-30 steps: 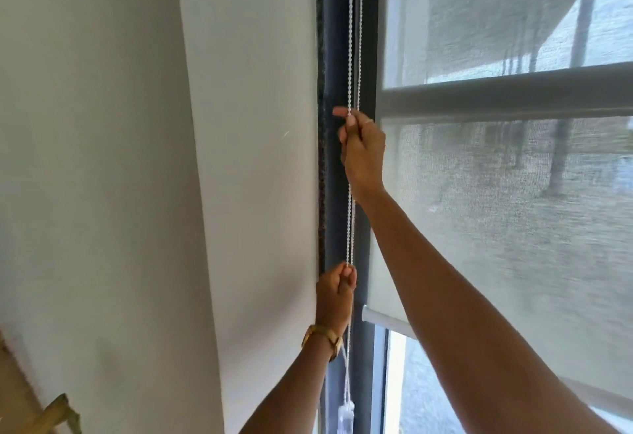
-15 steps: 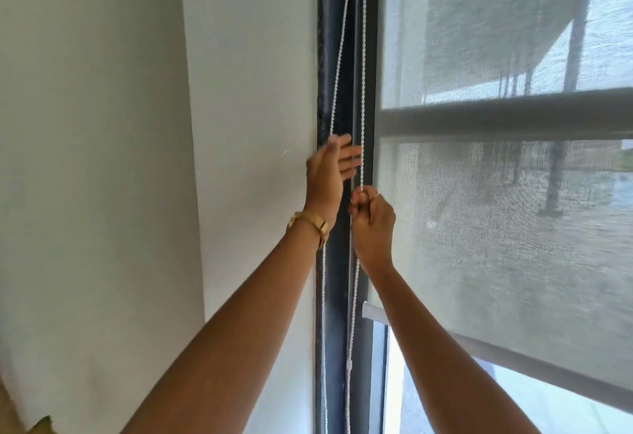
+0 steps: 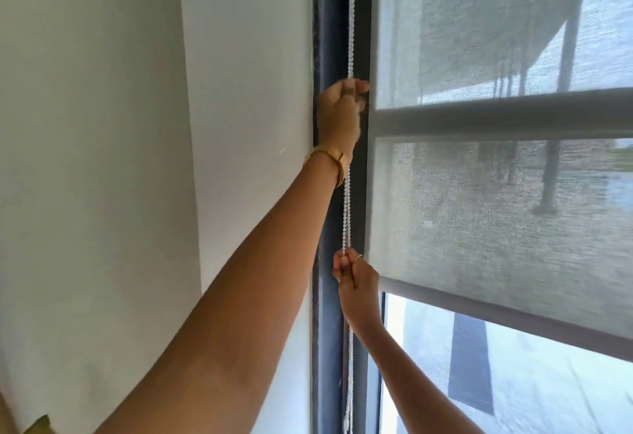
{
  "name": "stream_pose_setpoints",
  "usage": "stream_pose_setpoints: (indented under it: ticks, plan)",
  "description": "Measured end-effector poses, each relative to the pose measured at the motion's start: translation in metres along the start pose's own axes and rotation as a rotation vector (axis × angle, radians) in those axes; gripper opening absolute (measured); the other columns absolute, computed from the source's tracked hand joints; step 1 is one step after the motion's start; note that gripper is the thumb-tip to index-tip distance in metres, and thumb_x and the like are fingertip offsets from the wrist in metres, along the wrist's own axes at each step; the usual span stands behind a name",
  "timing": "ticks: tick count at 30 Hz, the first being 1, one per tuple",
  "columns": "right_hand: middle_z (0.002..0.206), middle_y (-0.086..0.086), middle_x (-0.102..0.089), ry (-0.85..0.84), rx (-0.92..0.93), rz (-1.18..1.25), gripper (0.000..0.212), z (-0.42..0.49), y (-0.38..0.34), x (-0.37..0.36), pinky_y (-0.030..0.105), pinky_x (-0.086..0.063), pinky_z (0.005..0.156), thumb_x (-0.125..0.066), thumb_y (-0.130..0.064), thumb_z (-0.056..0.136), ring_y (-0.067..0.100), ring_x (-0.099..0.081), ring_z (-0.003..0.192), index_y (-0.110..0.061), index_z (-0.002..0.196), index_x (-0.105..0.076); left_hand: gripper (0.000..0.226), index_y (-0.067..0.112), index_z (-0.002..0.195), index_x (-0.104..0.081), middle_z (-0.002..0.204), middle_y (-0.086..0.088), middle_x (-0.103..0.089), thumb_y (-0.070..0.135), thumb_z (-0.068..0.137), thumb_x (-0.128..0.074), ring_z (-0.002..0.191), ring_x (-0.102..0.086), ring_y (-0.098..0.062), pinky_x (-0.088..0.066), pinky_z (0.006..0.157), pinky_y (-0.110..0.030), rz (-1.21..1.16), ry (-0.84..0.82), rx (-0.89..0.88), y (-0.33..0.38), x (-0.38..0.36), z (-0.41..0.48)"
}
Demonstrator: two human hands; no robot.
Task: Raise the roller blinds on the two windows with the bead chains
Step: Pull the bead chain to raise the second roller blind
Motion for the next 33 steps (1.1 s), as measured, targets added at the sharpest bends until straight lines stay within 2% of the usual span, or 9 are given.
stream_pose_setpoints:
  ticks: [4, 6, 9, 15, 20, 24, 27, 30, 33]
  plan:
    - [0.079, -0.003, -0.065, -0.104, -0.144, 0.164, 0.029, 0.014, -0.005, 0.003, 0.012, -0.042, 0.052, -0.038, -0.019, 0.099, 0.001, -0.057, 0.058, -0.004, 0.102, -0.063, 0.037, 0.021, 0.060, -0.048, 0.053, 0.003, -0.040, 0.008, 0.092, -0.033, 0.046, -0.033, -0.009, -0.027, 0.049, -0.019, 0.148, 0.067, -0.109, -0.009, 0.026, 0.002]
    - [0.103, 0.003, -0.067, -0.119, -0.183, 0.227, 0.042, 0.032, -0.020, 0.009, 0.021, -0.055, 0.070, -0.035, -0.033, 0.096, 0.008, -0.066, 0.085, -0.011, 0.128, -0.051, 0.039, 0.023, 0.058, -0.047, 0.052, 0.003, -0.040, 0.007, 0.091, -0.033, 0.046, -0.033, -0.010, -0.027, 0.050, -0.018, 0.173, 0.083, -0.116, -0.013, 0.034, -0.002]
    - [0.121, 0.007, -0.063, -0.063, -0.130, 0.281, 0.058, 0.070, -0.058, 0.021, 0.032, -0.053, 0.088, -0.035, -0.043, 0.089, 0.021, -0.062, 0.109, -0.012, 0.138, -0.041, 0.039, 0.024, 0.058, -0.045, 0.052, 0.004, -0.038, 0.011, 0.094, -0.034, 0.046, -0.031, -0.011, -0.026, 0.048, -0.022, 0.174, 0.071, -0.116, -0.024, 0.036, -0.019]
    - [0.117, 0.009, -0.066, -0.052, -0.026, 0.369, 0.041, 0.136, -0.131, 0.027, 0.031, -0.053, 0.090, -0.033, -0.032, 0.102, 0.021, -0.063, 0.108, -0.006, 0.127, -0.053, 0.030, 0.025, 0.060, -0.044, 0.052, 0.004, -0.038, 0.030, 0.088, -0.039, 0.049, -0.031, -0.014, -0.025, 0.050, -0.023, 0.154, 0.051, -0.091, -0.058, 0.040, -0.057]
    - [0.102, 0.006, -0.068, -0.150, -0.087, 0.580, 0.030, 0.164, -0.170, 0.005, 0.030, -0.058, 0.073, -0.032, -0.028, 0.102, 0.018, -0.068, 0.085, -0.010, 0.112, -0.054, 0.032, 0.023, 0.061, -0.045, 0.049, 0.007, -0.035, 0.030, 0.091, -0.038, 0.046, -0.028, -0.012, -0.022, 0.049, -0.023, 0.146, 0.043, -0.009, -0.093, 0.041, -0.089]
    - [0.067, -0.002, -0.054, -0.118, -0.084, 0.439, 0.031, 0.168, -0.170, 0.000, 0.019, -0.032, 0.037, -0.030, -0.017, 0.102, 0.005, -0.039, 0.043, -0.013, 0.102, -0.061, 0.036, 0.025, 0.060, -0.045, 0.044, 0.013, -0.036, 0.019, 0.094, -0.036, 0.045, -0.027, -0.008, -0.022, 0.048, -0.023, 0.136, 0.017, 0.056, -0.119, 0.047, -0.113]
    - [0.053, -0.006, -0.040, -0.143, -0.024, 0.416, 0.039, 0.156, -0.149, -0.002, 0.016, -0.021, 0.033, -0.025, -0.010, 0.100, 0.004, -0.027, 0.039, -0.018, 0.076, -0.056, 0.037, 0.025, 0.058, -0.045, 0.049, 0.011, -0.035, 0.019, 0.094, -0.036, 0.043, -0.026, -0.008, -0.020, 0.046, -0.023, 0.135, -0.020, 0.120, -0.136, 0.053, -0.128]
    - [0.050, -0.007, -0.037, -0.142, -0.034, 0.446, 0.040, 0.142, -0.125, 0.000, 0.016, -0.019, 0.032, -0.022, -0.007, 0.098, 0.004, -0.025, 0.038, -0.019, 0.070, -0.047, 0.038, 0.023, 0.063, -0.050, 0.051, 0.005, -0.037, 0.016, 0.097, -0.035, 0.040, -0.028, -0.005, -0.021, 0.042, -0.022, 0.127, -0.121, 0.232, -0.151, 0.053, -0.142]
    - [0.051, -0.005, -0.033, -0.121, -0.063, 0.456, 0.038, 0.127, -0.102, 0.005, 0.014, -0.018, 0.033, -0.022, -0.006, 0.098, 0.004, -0.023, 0.038, -0.019, 0.069, -0.043, 0.033, 0.013, 0.089, -0.064, 0.066, 0.000, -0.058, 0.014, 0.101, -0.034, 0.054, -0.050, -0.006, -0.038, 0.054, -0.021, 0.162, -0.190, 0.301, -0.157, 0.055, -0.148]
Point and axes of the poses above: each hand's wrist, its own z-axis towards the middle knuckle, its own x-axis out of the back of the hand, y = z × x, the point moved 6 cm from there along z, towards the middle knuckle
